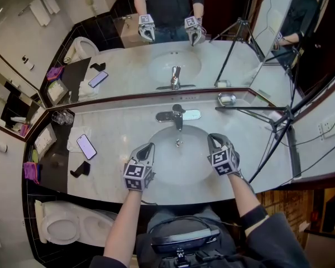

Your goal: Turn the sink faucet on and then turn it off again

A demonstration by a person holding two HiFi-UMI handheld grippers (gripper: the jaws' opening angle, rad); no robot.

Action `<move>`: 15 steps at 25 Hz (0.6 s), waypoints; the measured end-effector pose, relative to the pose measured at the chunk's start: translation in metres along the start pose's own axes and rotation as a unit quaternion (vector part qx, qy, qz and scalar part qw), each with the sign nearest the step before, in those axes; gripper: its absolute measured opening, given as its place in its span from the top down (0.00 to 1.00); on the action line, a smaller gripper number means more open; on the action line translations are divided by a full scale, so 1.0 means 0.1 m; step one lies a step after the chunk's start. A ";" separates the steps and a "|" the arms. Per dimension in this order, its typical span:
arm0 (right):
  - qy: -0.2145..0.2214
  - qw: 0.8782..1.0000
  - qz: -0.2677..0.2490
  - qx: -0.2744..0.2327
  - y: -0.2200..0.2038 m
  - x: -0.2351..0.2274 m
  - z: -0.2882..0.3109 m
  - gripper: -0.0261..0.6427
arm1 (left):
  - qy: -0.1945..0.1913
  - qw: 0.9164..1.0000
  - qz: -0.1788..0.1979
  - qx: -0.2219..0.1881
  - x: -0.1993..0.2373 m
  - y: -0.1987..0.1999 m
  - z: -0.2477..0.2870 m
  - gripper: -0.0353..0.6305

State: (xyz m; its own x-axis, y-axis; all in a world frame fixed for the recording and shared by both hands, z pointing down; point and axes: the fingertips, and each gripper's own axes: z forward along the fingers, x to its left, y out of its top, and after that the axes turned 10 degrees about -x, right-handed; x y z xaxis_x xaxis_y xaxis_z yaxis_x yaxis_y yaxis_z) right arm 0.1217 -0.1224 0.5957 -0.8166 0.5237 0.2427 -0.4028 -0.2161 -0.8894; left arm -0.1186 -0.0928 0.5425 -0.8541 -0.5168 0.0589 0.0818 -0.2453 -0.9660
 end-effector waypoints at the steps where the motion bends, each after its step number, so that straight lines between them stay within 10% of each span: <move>1: 0.004 1.000 -0.023 0.003 0.02 0.00 0.07 0.92 | 0.000 1.000 0.001 0.002 0.00 0.00 0.02 0.97; 15: 0.100 0.930 -0.351 0.036 0.35 0.10 1.27 0.64 | 0.001 1.000 0.000 0.015 0.08 -0.09 0.26 0.97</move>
State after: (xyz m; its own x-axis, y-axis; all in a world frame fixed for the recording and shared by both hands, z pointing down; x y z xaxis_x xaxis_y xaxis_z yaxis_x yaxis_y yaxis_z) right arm 0.0468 -0.2290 0.6164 -0.2512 0.6975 0.6711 -0.8407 0.1864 -0.5084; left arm -0.1130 -0.1157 0.5586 -0.8551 -0.5152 0.0586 0.0968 -0.2696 -0.9581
